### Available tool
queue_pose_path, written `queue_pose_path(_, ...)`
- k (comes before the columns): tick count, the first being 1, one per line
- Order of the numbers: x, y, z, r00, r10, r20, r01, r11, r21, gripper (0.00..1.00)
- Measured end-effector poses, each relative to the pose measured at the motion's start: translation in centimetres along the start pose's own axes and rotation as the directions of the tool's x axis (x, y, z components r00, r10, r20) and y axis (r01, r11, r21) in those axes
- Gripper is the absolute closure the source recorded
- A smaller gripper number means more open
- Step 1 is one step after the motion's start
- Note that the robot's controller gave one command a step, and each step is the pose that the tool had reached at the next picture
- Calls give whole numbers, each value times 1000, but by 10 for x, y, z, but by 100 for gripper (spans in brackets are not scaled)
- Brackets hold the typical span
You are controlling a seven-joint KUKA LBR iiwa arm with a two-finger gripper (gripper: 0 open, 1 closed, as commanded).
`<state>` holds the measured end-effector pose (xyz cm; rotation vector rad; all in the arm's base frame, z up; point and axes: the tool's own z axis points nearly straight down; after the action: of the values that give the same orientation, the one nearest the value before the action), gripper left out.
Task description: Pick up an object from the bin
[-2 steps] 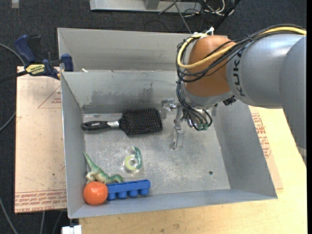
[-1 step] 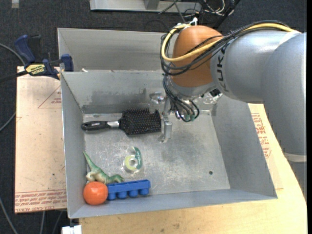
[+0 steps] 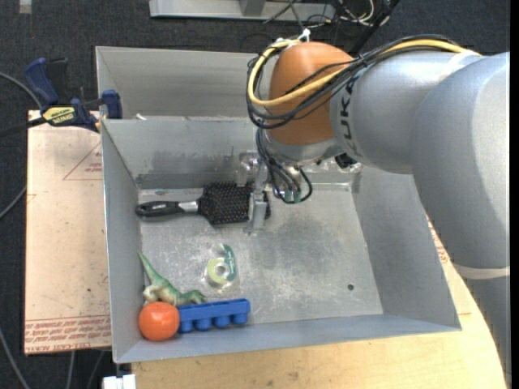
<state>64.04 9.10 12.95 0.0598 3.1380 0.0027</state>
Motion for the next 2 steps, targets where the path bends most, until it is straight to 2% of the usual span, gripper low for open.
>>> queue_pose_path(1,-4,-8,57,1000,13,14,-13,1000,-3,0)
queue_pose_path(2,1,-3,53,990,138,16,-138,990,-2,100)
